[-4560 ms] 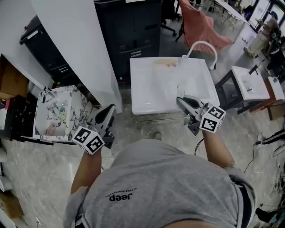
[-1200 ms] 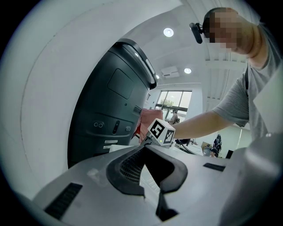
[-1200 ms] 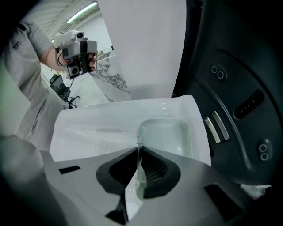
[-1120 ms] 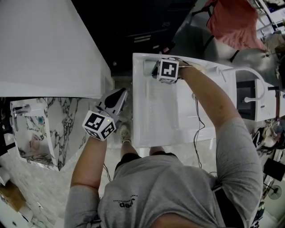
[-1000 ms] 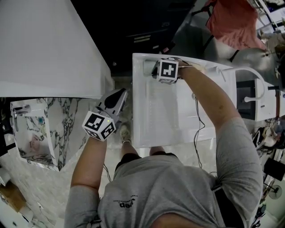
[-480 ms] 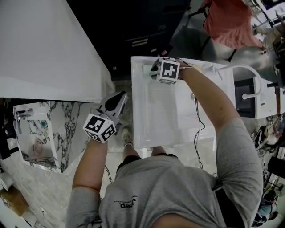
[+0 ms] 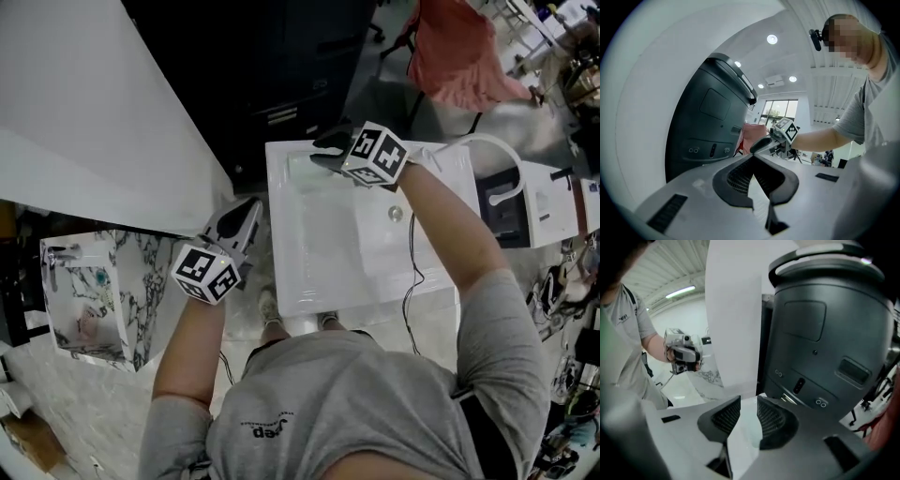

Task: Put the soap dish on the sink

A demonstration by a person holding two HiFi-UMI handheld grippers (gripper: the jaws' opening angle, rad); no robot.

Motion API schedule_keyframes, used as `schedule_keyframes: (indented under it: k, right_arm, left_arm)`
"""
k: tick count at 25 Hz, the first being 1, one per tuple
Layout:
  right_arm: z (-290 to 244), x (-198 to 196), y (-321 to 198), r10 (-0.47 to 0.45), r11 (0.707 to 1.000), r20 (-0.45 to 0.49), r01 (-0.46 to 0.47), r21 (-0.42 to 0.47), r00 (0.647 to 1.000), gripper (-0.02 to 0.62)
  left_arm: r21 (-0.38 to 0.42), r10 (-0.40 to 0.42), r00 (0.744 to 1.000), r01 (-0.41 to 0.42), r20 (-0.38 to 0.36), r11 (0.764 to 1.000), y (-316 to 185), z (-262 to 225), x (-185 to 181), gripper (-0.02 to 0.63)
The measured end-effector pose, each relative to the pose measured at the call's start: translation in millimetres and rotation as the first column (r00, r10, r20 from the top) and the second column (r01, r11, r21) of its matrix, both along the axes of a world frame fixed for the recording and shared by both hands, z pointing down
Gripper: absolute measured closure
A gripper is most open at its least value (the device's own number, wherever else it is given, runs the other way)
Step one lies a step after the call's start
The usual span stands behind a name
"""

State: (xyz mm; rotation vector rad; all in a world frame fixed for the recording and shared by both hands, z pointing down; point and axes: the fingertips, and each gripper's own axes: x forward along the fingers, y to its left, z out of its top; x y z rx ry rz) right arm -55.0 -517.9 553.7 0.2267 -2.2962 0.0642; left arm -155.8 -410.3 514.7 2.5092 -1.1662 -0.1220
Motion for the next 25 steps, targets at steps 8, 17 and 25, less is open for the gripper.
schedule_keyframes:
  k: [8,17,25]
  right_arm:
    - [-102.5,48.5,35.6,0.149,0.983,0.321,-0.176,0.059,0.935,0.453]
    - [-142.2,99.1,79.4,0.308,0.93,0.514,-0.367,0.016,0.801,0.489]
    - [-132.7,113.1,107.6,0.371,0.89,0.546,-0.456,0.022,0.751,0.537]
  left_arm:
    - [0.065,-0.045,0.999,0.044,0.016,0.997,6.9,-53.8,-1.7,0.592]
    - [0.089,-0.064,0.997,0.059,0.046,0.994,28.6,-82.6,4.7,0.592]
    - [0.112,-0.083,0.995,0.075,0.064,0.991,45.6,-96.6,5.3,0.592]
